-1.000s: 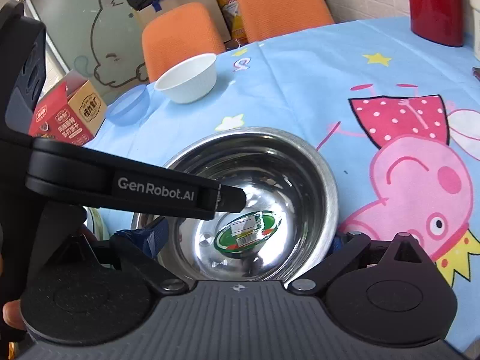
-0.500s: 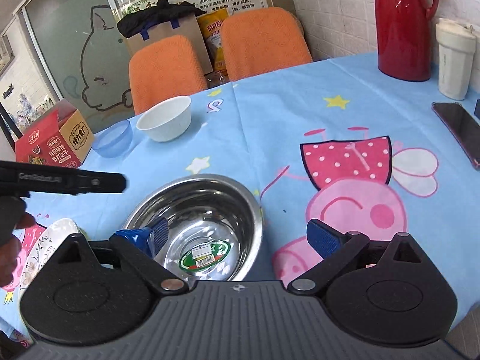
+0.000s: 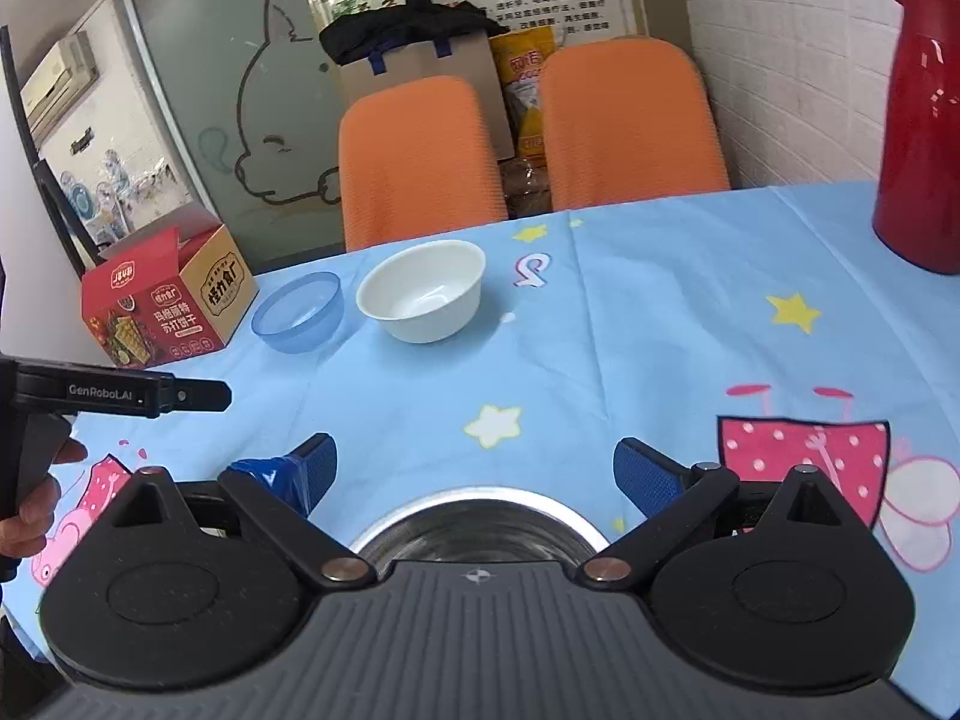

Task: Organize plates and bowls
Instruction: 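Lower the steel bowl onto the plate stack and open the left tool, then grasp the rim of the white ceramic bowl with the left tool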

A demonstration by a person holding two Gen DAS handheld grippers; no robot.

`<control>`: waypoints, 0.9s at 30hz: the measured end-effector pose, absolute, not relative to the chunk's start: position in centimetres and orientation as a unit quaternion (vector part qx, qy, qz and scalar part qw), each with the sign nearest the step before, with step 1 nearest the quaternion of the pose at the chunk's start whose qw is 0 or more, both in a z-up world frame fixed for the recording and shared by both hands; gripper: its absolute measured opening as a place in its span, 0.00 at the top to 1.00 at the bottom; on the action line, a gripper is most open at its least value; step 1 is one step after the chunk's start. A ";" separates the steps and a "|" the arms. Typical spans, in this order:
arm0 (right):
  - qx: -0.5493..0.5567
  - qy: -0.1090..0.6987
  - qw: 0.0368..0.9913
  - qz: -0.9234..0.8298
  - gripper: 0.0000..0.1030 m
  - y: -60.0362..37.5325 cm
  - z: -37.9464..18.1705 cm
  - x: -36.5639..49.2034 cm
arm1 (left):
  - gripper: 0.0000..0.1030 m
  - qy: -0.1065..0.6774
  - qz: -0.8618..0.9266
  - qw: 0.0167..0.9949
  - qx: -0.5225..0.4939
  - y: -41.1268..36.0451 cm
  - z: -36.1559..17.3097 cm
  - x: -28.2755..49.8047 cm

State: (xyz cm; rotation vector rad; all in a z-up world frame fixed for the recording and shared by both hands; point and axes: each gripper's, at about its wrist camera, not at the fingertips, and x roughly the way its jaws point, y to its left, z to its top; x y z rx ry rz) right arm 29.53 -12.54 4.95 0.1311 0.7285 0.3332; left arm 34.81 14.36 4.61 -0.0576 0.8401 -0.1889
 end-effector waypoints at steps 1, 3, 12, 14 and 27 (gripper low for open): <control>0.055 0.357 0.918 0.166 0.16 -12.0 5.0 30.3 | 0.29 0.407 -0.092 0.908 -0.027 14.4 4.5 35.3; 0.042 0.361 0.916 0.173 0.16 -11.1 5.0 31.5 | 0.29 0.410 -0.095 0.907 -0.027 14.3 4.2 36.5; -0.005 0.384 0.905 0.185 0.16 -8.7 4.1 36.3 | 0.29 0.412 -0.125 0.902 -0.021 13.3 3.4 41.1; -0.013 0.389 0.901 0.190 0.16 -8.2 3.9 37.5 | 0.29 0.411 -0.129 0.902 -0.016 13.2 3.3 42.0; -0.059 0.445 0.867 0.218 0.16 -4.9 -0.1 45.5 | 0.28 0.401 -0.187 0.897 -0.010 11.4 3.8 51.7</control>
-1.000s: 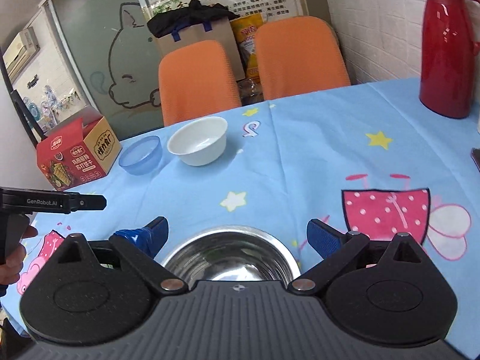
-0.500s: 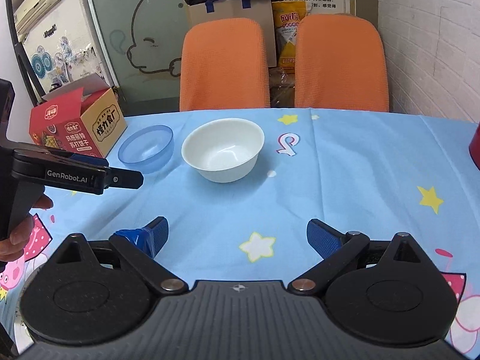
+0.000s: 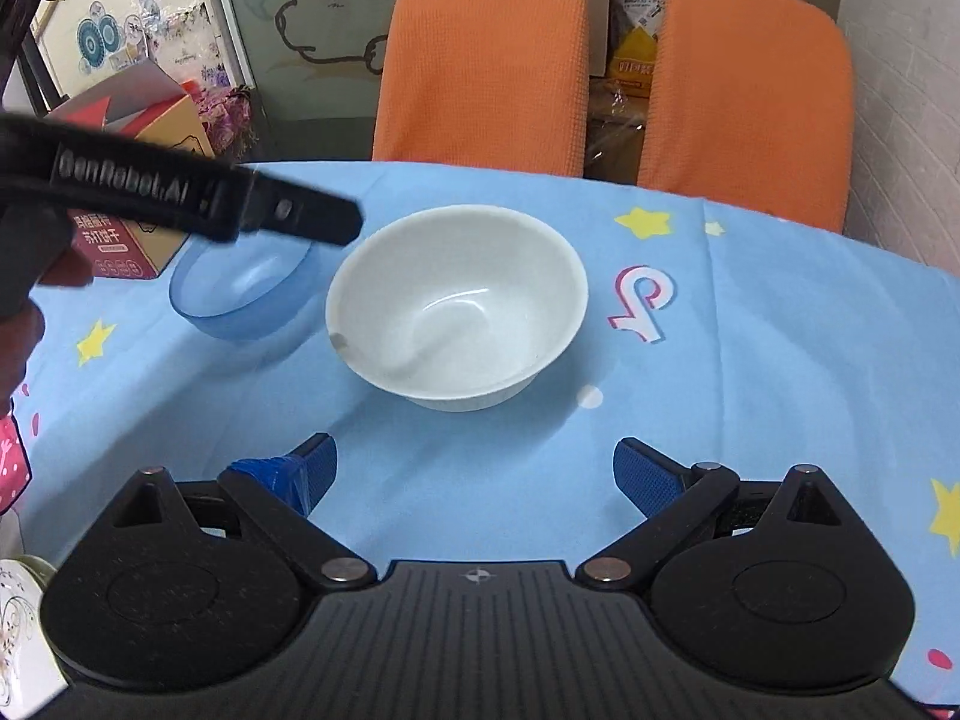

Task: Organize plates and bowls
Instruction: 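Grasp the rim of the white ceramic bowl with the left tool, then carry the white bowl into the steel bowl and open the left tool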

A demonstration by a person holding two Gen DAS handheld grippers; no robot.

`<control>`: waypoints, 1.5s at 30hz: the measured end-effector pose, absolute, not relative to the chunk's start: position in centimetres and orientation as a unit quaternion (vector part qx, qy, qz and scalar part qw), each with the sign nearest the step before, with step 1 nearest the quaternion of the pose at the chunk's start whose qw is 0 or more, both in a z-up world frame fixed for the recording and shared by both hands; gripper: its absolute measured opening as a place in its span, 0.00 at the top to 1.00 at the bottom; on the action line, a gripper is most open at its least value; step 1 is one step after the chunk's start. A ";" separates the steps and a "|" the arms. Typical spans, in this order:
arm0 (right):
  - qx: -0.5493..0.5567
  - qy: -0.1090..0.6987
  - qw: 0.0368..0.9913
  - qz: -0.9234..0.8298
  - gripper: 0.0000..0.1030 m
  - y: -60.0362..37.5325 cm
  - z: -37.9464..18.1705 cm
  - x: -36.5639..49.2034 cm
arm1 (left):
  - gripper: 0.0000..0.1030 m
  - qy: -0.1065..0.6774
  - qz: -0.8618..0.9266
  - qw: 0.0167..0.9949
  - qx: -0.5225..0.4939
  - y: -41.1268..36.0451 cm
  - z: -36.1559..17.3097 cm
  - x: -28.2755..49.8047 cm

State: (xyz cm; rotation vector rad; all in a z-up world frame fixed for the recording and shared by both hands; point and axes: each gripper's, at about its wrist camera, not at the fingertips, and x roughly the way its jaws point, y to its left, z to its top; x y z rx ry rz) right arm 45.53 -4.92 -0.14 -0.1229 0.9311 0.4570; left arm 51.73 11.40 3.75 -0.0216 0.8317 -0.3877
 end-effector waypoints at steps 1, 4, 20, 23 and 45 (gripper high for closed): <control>-0.054 0.449 0.865 0.218 0.16 -4.9 -0.5 45.9 | 0.28 0.411 -0.197 0.890 -0.011 10.9 3.4 52.9; -0.042 0.457 0.861 0.219 0.16 -4.8 -1.3 46.8 | 0.28 0.438 -0.198 0.877 -0.004 9.4 1.8 55.5; -0.102 0.380 0.893 0.218 0.19 -3.1 -0.8 46.6 | 0.39 0.463 -0.224 0.857 0.032 5.5 -2.1 55.5; -0.116 0.363 0.899 0.216 0.19 -3.0 -0.1 45.7 | 0.39 0.462 -0.227 0.857 0.035 5.3 -1.9 55.2; -0.103 0.347 0.908 0.211 0.18 -6.1 3.0 38.8 | 0.39 0.430 -0.254 0.866 0.017 1.9 1.6 45.5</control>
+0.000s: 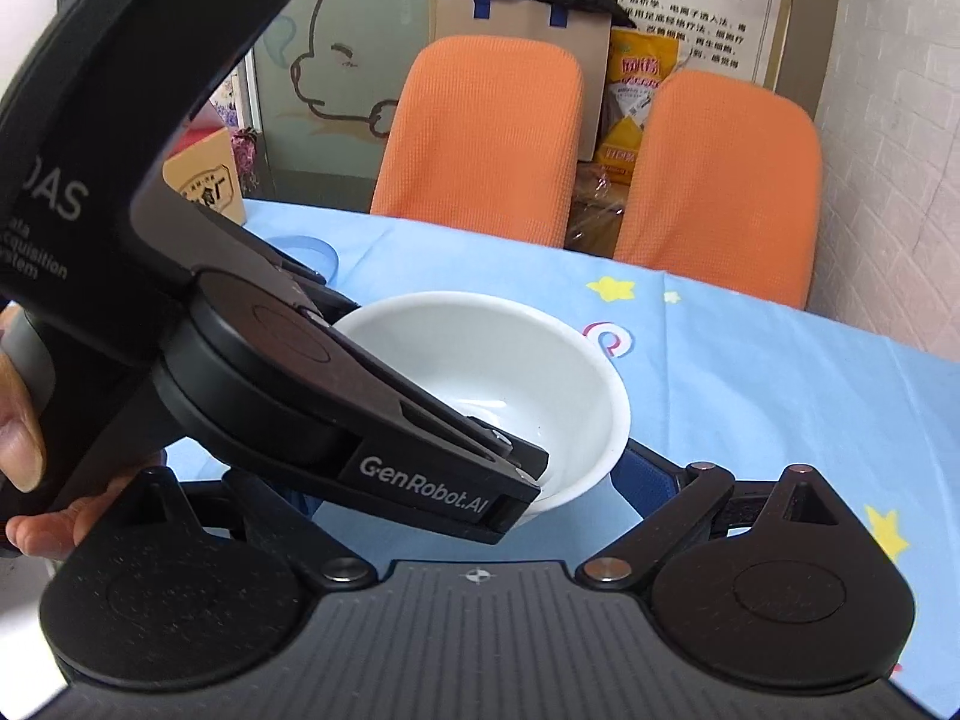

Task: Organize plates and bowls
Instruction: 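Carry the white bowl into the steel bowl and open the left tool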

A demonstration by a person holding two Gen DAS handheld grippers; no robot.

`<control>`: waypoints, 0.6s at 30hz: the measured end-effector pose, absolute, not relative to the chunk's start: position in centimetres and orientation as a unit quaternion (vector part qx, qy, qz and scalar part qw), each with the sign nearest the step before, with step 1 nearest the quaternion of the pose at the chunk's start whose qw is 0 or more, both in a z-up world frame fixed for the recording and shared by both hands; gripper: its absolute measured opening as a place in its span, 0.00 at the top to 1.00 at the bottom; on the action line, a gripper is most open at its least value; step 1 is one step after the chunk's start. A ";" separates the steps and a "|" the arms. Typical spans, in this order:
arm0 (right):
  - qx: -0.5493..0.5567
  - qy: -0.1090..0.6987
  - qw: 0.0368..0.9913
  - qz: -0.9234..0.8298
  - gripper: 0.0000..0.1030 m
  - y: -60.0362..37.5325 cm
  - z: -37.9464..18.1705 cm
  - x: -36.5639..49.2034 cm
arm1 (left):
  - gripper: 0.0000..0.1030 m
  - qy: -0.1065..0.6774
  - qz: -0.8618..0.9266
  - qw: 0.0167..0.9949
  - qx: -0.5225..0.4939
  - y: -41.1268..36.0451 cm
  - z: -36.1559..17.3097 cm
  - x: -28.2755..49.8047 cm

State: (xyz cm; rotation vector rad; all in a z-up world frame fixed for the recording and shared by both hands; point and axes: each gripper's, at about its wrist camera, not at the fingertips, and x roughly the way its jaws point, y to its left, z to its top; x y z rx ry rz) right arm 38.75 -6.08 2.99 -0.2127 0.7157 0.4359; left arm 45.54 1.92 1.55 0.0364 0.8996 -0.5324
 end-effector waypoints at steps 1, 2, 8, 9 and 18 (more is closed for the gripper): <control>-0.107 0.342 0.910 0.209 0.18 -6.2 3.4 37.9 | 0.39 0.426 -0.257 0.867 0.017 1.6 2.0 44.6; -0.111 0.334 0.913 0.206 0.18 -6.4 3.8 36.8 | 0.39 0.422 -0.259 0.869 0.017 1.3 2.5 43.5; -0.115 0.314 0.923 0.193 0.17 -7.7 5.2 29.5 | 0.39 0.419 -0.271 0.867 0.011 -0.6 3.8 36.5; -0.113 0.313 0.923 0.190 0.17 -7.9 5.2 28.4 | 0.39 0.417 -0.272 0.867 0.012 -0.9 3.8 35.3; -0.099 0.312 0.930 0.169 0.17 -9.1 3.8 21.4 | 0.39 0.424 -0.283 0.860 0.013 -2.0 1.9 29.2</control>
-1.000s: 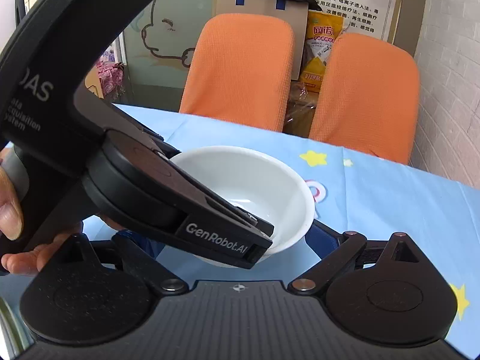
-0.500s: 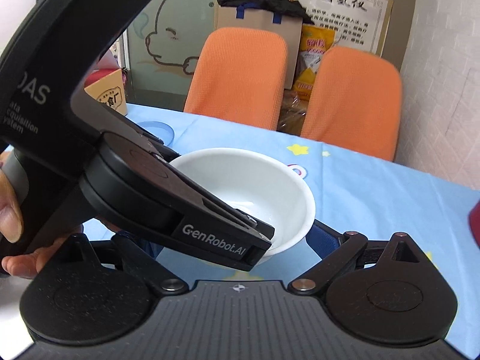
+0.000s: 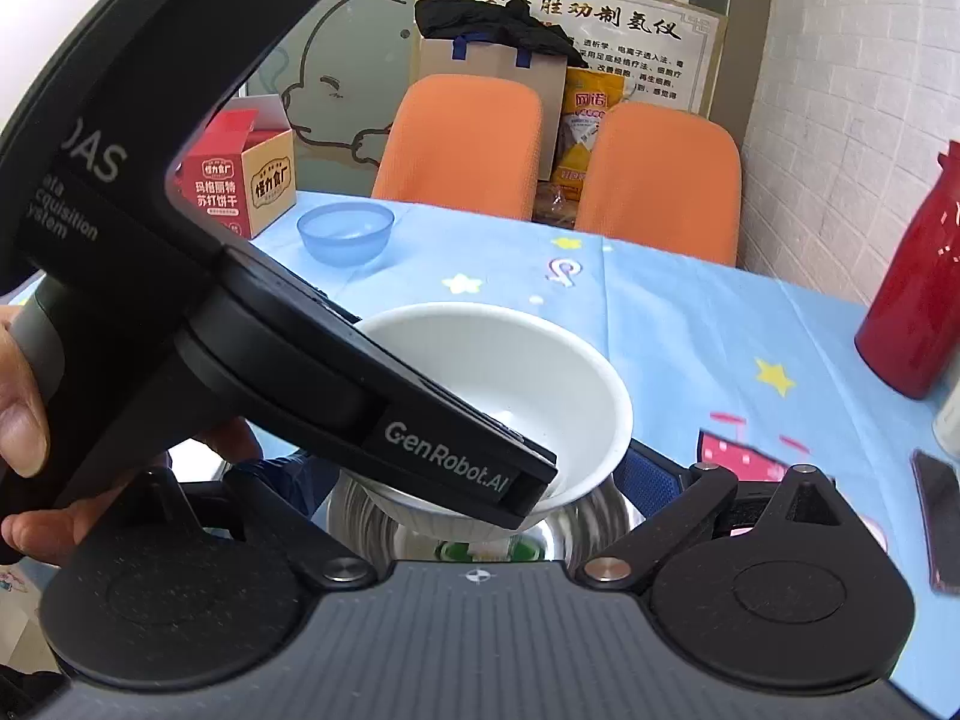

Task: Organize plates and bowls
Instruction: 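Carry the white bowl into the steel bowl and open the left tool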

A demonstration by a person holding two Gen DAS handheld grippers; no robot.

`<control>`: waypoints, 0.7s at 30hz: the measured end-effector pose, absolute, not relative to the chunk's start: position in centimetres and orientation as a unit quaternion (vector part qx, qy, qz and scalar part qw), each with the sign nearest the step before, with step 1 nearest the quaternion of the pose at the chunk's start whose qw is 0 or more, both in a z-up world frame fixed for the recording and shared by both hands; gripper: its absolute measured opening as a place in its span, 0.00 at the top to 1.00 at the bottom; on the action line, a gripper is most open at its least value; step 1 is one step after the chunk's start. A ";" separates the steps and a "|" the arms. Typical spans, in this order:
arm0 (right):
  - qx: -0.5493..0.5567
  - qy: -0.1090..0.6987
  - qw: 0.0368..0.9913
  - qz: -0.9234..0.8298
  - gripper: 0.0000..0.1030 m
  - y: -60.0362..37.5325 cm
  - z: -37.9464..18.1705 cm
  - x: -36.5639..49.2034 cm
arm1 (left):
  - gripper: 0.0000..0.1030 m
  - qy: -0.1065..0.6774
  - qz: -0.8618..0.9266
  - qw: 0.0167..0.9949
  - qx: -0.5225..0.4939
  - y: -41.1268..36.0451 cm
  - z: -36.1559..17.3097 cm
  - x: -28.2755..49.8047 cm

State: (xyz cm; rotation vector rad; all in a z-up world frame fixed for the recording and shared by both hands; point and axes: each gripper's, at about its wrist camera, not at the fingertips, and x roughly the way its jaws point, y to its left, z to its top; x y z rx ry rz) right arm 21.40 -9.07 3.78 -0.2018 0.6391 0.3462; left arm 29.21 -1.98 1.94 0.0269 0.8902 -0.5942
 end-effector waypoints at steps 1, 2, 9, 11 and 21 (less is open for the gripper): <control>-0.097 0.313 0.930 0.168 0.17 -9.1 3.5 21.1 | 0.39 0.425 -0.283 0.859 0.015 -2.1 1.6 29.0; -0.097 0.314 0.930 0.167 0.17 -9.2 3.1 20.9 | 0.39 0.426 -0.282 0.859 0.020 -2.3 1.2 28.8; -0.100 0.323 0.928 0.158 0.17 -9.7 1.4 22.1 | 0.39 0.436 -0.278 0.856 0.022 -3.1 -0.7 29.5; -0.098 0.326 0.927 0.161 0.17 -10.0 1.1 22.4 | 0.39 0.439 -0.279 0.854 0.019 -3.2 -1.1 29.8; -0.080 0.333 0.925 0.166 0.17 -11.1 0.0 21.3 | 0.28 0.440 -0.291 0.850 0.008 -3.1 -1.3 30.4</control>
